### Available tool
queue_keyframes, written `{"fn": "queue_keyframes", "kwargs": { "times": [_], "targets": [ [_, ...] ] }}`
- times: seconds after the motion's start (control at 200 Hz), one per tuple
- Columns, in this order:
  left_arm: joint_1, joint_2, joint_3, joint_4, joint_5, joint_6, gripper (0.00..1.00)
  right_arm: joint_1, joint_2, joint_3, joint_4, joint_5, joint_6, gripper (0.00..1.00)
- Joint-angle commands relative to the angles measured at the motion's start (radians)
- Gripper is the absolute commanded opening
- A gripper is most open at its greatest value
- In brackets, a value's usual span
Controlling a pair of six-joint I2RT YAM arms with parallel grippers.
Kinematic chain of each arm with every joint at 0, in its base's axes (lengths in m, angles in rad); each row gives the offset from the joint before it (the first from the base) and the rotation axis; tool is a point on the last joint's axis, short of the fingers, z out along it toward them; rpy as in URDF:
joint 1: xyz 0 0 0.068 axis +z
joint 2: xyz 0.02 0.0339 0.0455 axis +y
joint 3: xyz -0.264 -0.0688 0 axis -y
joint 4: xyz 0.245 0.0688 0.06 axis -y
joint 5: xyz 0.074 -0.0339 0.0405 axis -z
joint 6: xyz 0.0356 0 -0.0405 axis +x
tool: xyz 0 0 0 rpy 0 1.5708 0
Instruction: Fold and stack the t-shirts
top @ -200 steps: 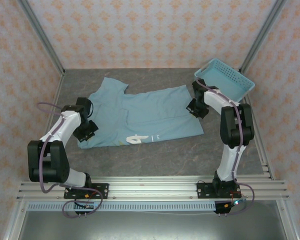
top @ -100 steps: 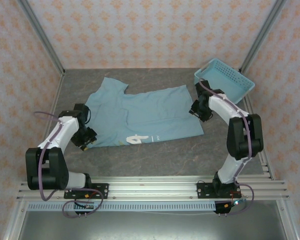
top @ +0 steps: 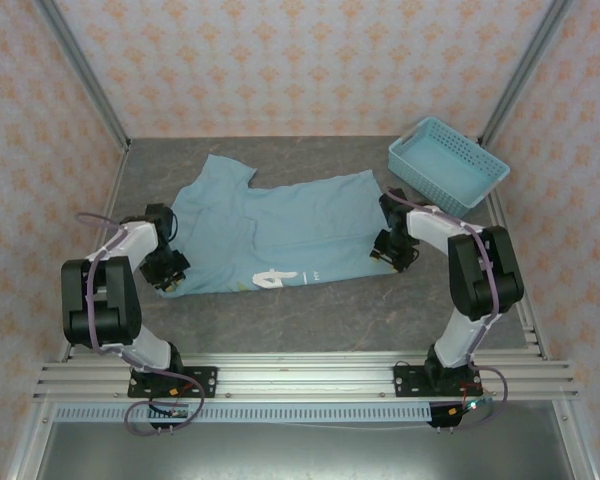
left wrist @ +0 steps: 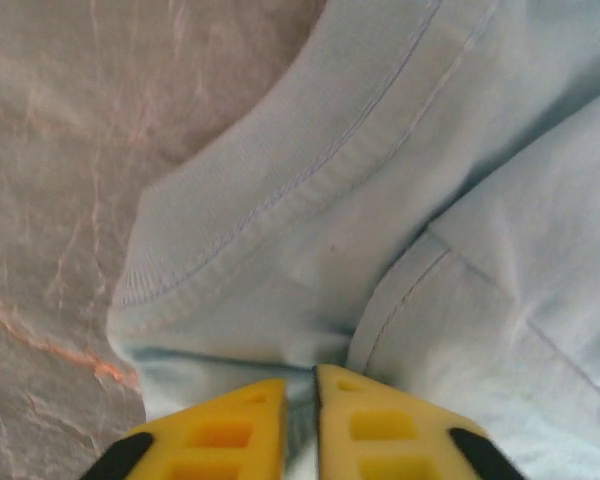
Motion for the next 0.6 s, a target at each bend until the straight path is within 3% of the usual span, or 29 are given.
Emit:
{"fn": "queue_keyframes", "kwargs": {
  "times": [0.0, 0.045, 0.27, 0.35, 0.46, 0.59],
  "targets": [
    [0.01, 0.01, 0.039, 0.033, -0.066, 0.05, 0.05, -0.005, 0.055, -0.001, -0.02, 0.06, -0.011, 0.44],
    [0.011, 0.015, 0.048, 0.031, -0.073, 0.063, 0.0, -0.007, 0.06, -0.002, -0.021, 0.065, -0.011, 0.44],
    [0.032, -0.01, 0.079, -0.05, -0.08, 0.075, 0.0, -0.009, 0.064, 0.011, -0.029, 0.068, -0.02, 0.43],
    [0.044, -0.034, 0.071, -0.131, -0.097, 0.033, 0.18, -0.008, 0.063, 0.018, -0.031, 0.067, -0.022, 0.43],
    [0.112, -0.052, 0.024, -0.173, -0.043, -0.043, 0.23, -0.007, 0.062, 0.023, -0.033, 0.06, -0.025, 0.43],
    [0.22, -0.061, -0.011, -0.154, 0.036, -0.164, 0.43, -0.007, 0.065, 0.022, -0.03, 0.055, -0.035, 0.43]
  ]
}}
